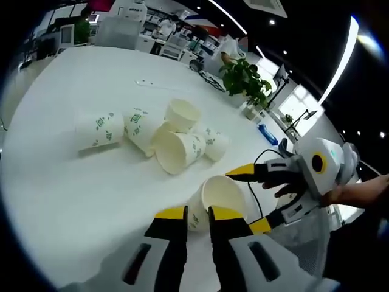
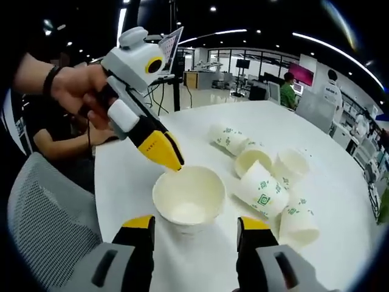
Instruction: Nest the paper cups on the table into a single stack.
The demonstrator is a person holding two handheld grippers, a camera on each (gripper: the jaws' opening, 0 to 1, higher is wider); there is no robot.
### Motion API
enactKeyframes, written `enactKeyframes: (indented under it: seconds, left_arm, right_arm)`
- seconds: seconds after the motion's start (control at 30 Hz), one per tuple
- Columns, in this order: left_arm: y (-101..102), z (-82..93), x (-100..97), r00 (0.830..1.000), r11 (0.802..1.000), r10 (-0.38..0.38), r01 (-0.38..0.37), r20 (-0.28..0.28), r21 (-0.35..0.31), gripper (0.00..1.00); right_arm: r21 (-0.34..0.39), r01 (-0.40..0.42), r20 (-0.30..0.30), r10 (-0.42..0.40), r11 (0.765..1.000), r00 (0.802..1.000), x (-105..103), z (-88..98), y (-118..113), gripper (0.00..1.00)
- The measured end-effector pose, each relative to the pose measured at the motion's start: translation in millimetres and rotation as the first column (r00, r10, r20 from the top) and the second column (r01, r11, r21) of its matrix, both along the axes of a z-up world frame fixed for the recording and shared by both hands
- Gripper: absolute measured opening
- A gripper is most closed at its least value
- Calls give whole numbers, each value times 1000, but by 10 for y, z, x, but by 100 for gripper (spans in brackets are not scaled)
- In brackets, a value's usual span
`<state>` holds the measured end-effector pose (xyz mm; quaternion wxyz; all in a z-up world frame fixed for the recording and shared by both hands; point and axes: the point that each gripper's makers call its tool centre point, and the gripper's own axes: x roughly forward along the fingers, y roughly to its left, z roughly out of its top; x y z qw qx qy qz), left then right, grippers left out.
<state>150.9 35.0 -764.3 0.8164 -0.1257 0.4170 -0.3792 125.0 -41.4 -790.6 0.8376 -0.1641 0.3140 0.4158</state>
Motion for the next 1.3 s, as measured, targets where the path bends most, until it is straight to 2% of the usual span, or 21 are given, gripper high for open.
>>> enactKeyframes:
  seconds: [0.13,0.27,0.47,0.6,0.7,0.73,0.83,0.9,0.93,1.0,1.1,1.2,1.3]
  left_arm:
    - [112,16,-26,999,999,42,-42,8,-1,14]
    - [205,11,-80,995,994,101,-100,4,-31,15]
    - [344,-105,-240,993,993,115,-116,38,17,21]
    - [378,-168,-372,994,993,90,-94,58,68,22]
    - [382,-208,-434,995,992,81,-87,66,91,24]
    - [383,-217,-436,995,992,80,-86,67,92,25]
    - [391,-199,-412,992,991,85,-94,96,93,27]
    - [410,-170,-414,990,990,94,-104,108,91,27]
    - [418,-160,-410,989,990,99,-109,112,90,28]
    - [425,-135,-403,988,990,107,-117,115,85,29]
    - [448,-114,-431,987,989,116,-125,112,76,28]
    - [478,-119,-470,987,989,117,-125,110,74,28]
    - [508,-123,-497,987,989,127,-134,100,69,27]
  right_arm:
    - [12,68,-22,-68,998,997,4,-38,-222,52]
    - [65,205,-76,-200,977,977,44,-28,-482,50]
    - [87,299,-113,-289,950,951,120,-138,-775,49]
    - [99,355,-136,-341,930,930,161,-123,-933,49]
    - [114,378,-146,-361,919,921,182,-74,-949,48]
    - [117,385,-152,-367,915,918,237,-129,-971,48]
    - [163,426,-182,-397,890,900,339,-116,-961,48]
    - [160,438,-186,-408,885,894,385,-97,-973,46]
    - [161,443,-190,-412,882,891,436,-161,-1000,45]
    - [172,463,-208,-427,870,880,444,-108,-989,44]
    - [169,500,-234,-459,849,857,514,-127,-985,38]
    - [207,531,-264,-476,821,839,588,-102,-954,37]
    - [219,537,-264,-481,814,836,682,-71,-952,37]
